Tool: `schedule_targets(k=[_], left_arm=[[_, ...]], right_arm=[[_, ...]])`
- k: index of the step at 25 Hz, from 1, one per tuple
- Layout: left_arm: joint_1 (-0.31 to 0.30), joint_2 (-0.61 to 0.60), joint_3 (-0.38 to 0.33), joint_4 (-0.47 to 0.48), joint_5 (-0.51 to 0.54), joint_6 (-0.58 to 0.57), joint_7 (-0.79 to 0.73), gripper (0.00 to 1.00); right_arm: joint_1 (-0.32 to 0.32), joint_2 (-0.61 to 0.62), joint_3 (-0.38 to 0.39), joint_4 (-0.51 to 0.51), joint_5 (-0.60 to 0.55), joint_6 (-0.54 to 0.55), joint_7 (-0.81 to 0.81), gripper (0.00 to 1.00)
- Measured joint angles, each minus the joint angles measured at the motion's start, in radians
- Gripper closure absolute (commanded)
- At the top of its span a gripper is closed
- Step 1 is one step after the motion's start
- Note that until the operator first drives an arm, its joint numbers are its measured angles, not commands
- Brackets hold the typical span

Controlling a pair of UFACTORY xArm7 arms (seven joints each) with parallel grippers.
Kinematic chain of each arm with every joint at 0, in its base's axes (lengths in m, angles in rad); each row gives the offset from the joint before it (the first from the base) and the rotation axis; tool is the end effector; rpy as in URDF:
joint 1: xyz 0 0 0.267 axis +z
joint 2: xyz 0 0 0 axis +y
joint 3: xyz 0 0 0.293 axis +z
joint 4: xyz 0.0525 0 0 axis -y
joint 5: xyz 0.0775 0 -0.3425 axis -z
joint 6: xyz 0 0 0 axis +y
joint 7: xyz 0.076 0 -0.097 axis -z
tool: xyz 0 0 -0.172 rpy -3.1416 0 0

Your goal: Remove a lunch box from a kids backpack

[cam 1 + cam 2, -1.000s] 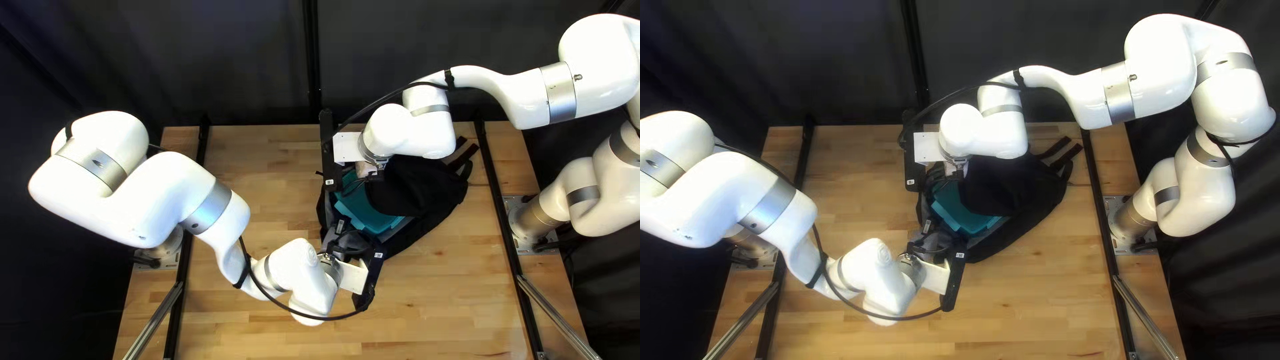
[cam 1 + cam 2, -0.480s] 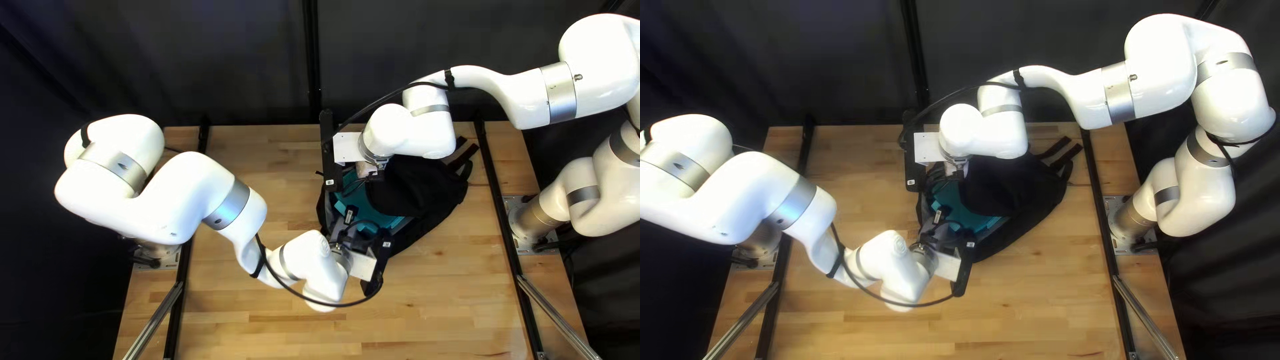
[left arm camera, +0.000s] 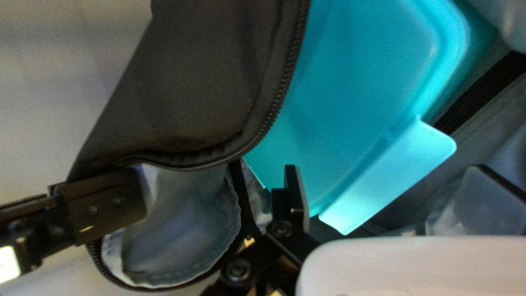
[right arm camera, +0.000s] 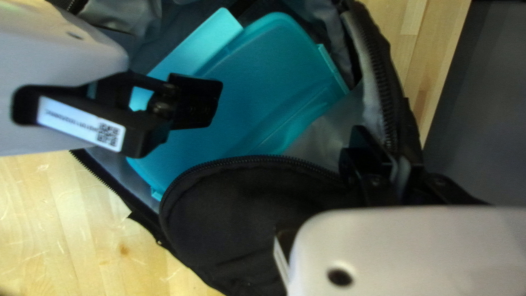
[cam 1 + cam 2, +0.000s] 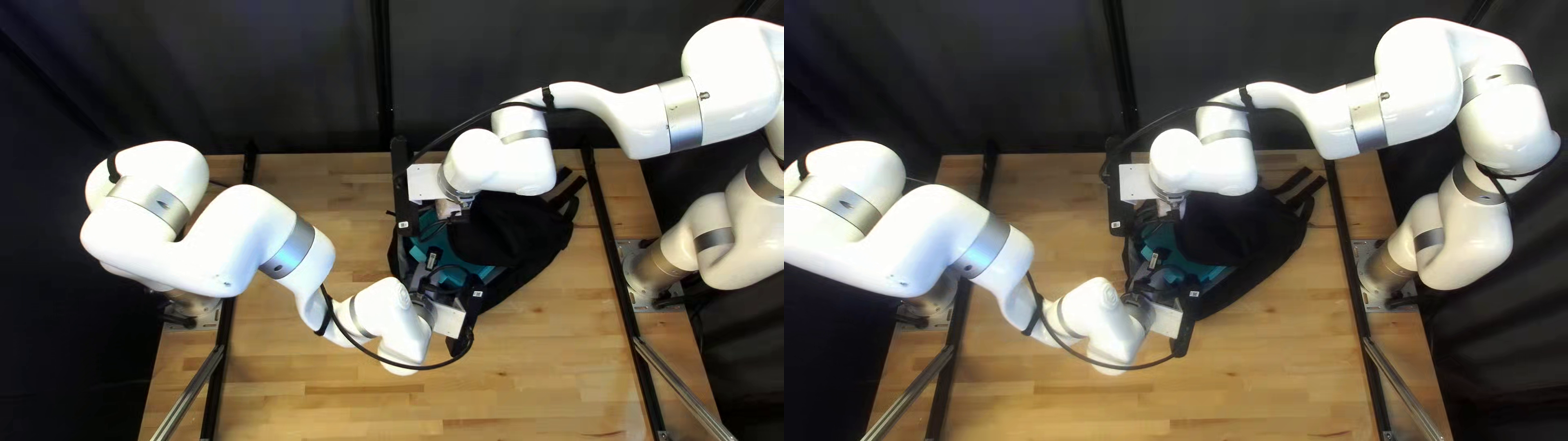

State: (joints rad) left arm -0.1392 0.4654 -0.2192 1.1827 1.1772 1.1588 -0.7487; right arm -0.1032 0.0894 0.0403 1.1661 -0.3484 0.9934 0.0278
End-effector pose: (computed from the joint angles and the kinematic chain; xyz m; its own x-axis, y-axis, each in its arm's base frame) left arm 0.5492 0.0030 0.0962 0.9406 -0.3395 -0.0080 -0.2140 -0.5743 -0.7902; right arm 0.5151 -0.0952 0.2077 0.9932 0.0975 0.0633 0.0747 -0.9524 0.2956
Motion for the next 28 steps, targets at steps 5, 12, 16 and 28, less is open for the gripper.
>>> schedule_targets(k=[5,12,16,28], left_arm=[[-0.008,0.003,-0.001,0.004,-0.002,0.018,-0.002,1.0],[-0.028,-0.008,-0.016,0.013,-0.044,0.076,0.017,1.0],[-0.041,-0.018,-0.027,0.031,-0.074,0.119,0.04,1.0],[-0.07,-0.037,-0.045,0.095,-0.128,0.232,0.104,1.0]], right_arm=[[-0.004,0.013,-0.003,0.013,0.002,0.0,-0.011,1.0],[-0.007,0.017,-0.005,0.012,0.004,-0.003,-0.013,1.0],[-0.007,0.023,-0.005,0.016,0.003,-0.001,-0.013,1.0],[-0.013,0.038,-0.01,0.019,0.005,-0.004,-0.019,1.0]])
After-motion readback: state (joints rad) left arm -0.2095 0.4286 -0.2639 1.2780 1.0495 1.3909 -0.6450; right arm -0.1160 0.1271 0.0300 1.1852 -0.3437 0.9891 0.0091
